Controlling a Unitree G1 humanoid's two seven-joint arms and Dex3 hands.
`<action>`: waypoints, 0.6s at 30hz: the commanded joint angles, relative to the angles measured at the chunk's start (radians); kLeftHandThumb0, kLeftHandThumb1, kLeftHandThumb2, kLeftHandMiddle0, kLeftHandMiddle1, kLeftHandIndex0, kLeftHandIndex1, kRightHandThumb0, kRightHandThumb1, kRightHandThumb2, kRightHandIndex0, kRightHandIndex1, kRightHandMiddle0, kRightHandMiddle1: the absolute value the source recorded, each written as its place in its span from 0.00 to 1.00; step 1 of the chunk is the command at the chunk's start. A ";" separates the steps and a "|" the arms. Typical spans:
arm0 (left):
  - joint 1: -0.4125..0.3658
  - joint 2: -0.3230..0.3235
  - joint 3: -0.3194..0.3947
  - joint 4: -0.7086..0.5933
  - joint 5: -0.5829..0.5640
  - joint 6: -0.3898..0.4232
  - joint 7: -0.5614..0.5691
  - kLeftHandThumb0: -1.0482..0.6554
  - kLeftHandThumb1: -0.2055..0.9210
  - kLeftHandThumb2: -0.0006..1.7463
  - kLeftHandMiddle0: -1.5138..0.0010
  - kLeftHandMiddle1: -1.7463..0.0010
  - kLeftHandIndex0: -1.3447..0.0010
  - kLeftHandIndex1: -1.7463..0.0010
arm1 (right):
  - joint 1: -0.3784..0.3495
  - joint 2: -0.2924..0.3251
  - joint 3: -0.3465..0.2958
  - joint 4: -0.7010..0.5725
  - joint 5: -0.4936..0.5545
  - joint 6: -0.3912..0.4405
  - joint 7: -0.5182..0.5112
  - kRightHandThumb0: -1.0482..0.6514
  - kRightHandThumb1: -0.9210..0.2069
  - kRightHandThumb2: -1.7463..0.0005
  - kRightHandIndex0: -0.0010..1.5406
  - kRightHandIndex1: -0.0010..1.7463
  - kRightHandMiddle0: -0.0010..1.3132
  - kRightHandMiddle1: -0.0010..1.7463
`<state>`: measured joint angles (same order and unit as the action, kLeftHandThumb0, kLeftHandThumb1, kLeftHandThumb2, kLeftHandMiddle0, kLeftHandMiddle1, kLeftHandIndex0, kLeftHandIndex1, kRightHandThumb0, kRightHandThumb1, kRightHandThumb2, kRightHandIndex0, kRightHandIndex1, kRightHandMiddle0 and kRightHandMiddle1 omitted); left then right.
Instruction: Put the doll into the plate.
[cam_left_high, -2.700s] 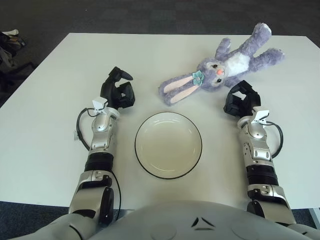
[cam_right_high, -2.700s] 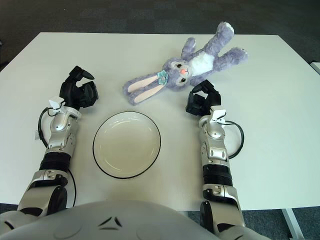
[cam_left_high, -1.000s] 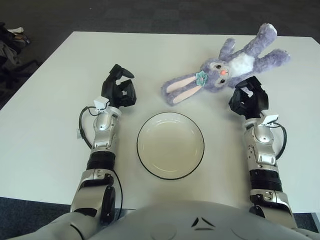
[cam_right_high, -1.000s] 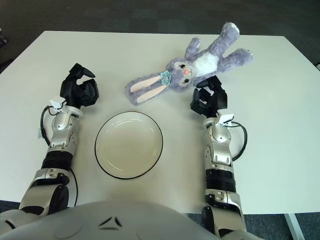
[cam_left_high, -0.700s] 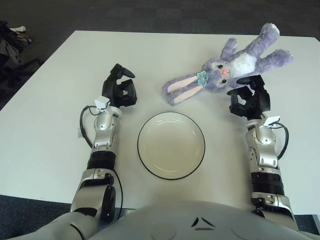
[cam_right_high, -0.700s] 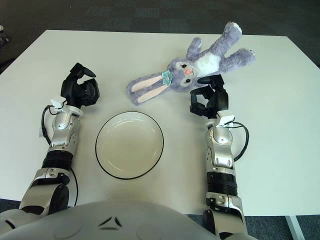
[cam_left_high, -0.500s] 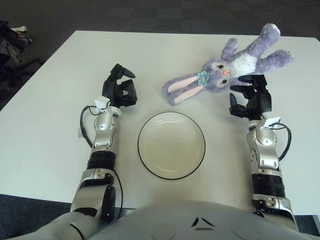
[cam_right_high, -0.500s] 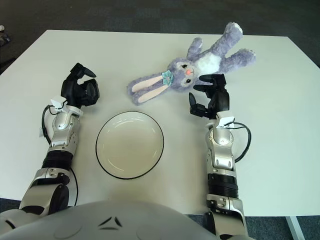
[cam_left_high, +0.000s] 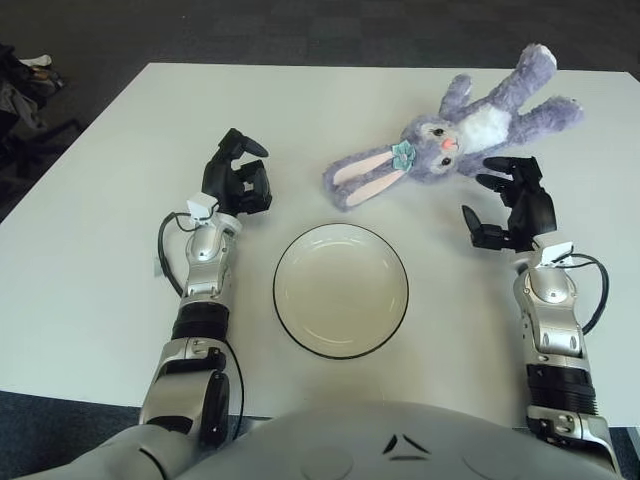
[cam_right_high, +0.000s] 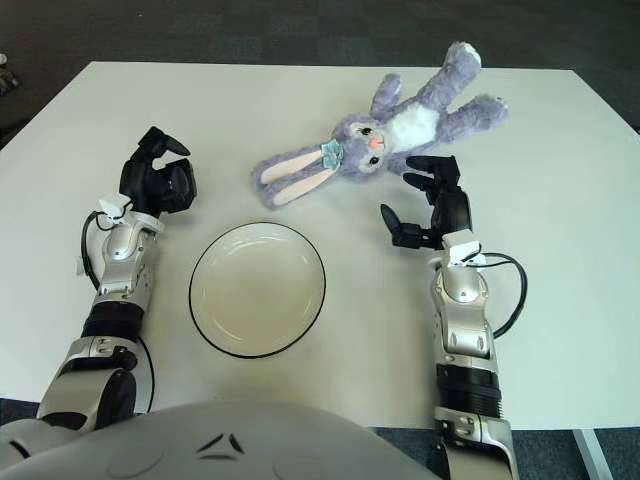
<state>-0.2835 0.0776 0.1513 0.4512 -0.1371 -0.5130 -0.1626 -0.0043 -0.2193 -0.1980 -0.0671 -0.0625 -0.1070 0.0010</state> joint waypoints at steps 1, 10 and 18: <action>0.100 -0.027 -0.006 0.059 0.007 -0.001 0.009 0.35 0.57 0.67 0.21 0.00 0.61 0.00 | -0.018 -0.029 -0.009 -0.025 -0.029 -0.001 -0.011 0.33 0.72 0.32 0.10 0.46 0.00 0.73; 0.096 -0.027 -0.005 0.064 0.024 0.016 0.041 0.35 0.57 0.67 0.21 0.00 0.61 0.00 | -0.036 -0.101 -0.025 -0.052 -0.065 -0.001 0.002 0.31 0.69 0.34 0.11 0.46 0.00 0.69; 0.082 -0.029 -0.010 0.085 0.010 0.005 0.017 0.35 0.55 0.69 0.22 0.00 0.60 0.00 | -0.085 -0.190 -0.044 -0.102 -0.130 0.046 0.012 0.33 0.71 0.35 0.04 0.43 0.00 0.70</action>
<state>-0.2864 0.0839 0.1494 0.4673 -0.1199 -0.5047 -0.1374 -0.0620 -0.3724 -0.2373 -0.1503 -0.1479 -0.0649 0.0204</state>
